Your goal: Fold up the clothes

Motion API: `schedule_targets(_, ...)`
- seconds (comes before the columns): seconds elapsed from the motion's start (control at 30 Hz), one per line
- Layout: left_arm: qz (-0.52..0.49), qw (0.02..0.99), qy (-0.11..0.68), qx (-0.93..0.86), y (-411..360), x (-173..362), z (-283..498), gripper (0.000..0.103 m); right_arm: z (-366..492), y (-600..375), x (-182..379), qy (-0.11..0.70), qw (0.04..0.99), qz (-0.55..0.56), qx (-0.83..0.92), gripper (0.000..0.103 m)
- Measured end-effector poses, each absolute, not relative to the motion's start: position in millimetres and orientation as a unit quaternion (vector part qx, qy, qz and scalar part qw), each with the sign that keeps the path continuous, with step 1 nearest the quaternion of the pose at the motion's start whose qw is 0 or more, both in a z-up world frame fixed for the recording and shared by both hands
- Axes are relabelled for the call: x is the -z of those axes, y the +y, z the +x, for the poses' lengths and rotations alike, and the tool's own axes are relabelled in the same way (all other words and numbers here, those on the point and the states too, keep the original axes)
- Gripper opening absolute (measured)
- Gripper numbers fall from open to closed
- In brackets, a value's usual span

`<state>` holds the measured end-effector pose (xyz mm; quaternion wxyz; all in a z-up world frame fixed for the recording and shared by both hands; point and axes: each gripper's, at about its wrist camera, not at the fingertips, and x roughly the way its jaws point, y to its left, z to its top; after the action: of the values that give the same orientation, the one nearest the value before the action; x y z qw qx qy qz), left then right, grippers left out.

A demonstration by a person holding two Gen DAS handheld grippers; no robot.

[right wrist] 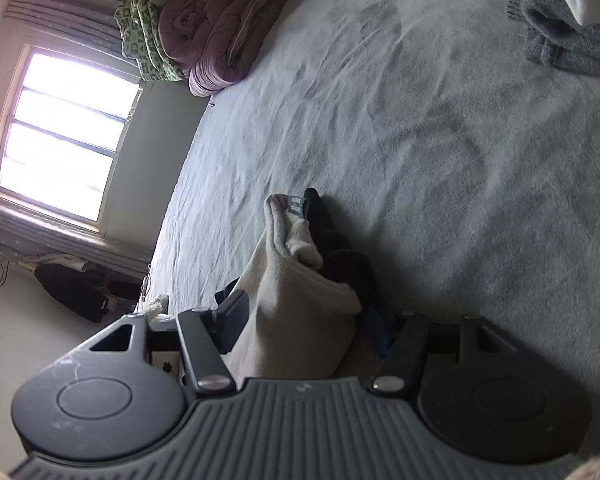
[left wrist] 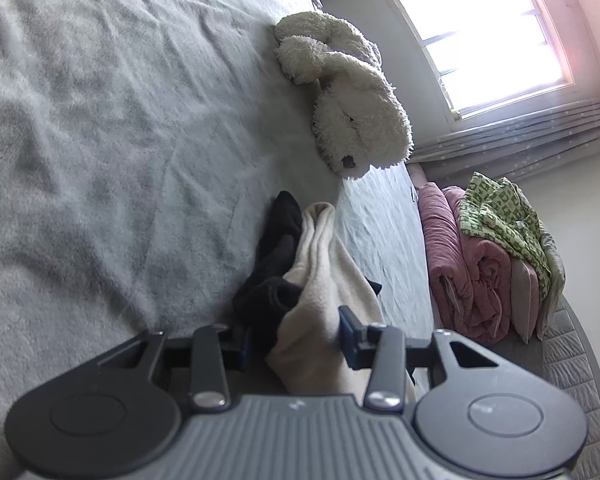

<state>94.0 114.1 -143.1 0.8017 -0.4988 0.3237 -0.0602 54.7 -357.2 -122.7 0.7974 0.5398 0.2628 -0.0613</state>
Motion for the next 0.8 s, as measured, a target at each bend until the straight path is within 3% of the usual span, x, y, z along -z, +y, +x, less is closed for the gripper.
schedule_targets(0.07, -0.495, 0.805, 0.322, 0.062, 115, 144, 94, 0.028, 54, -358, 128, 0.258, 0.8, 0.538, 0.067, 0.036)
schedule_targets(0.17, -0.482, 0.814, 0.319, 0.061, 113, 139, 92, 0.026, 48, -356, 123, 0.259, 0.808, 0.525, 0.065, 0.032)
schedule_targets(0.8, -0.463, 0.813, 0.344, 0.083, 128, 113, 4, 0.025, -23, -364, 88, 0.317, 0.815, 0.484, 0.027, 0.029)
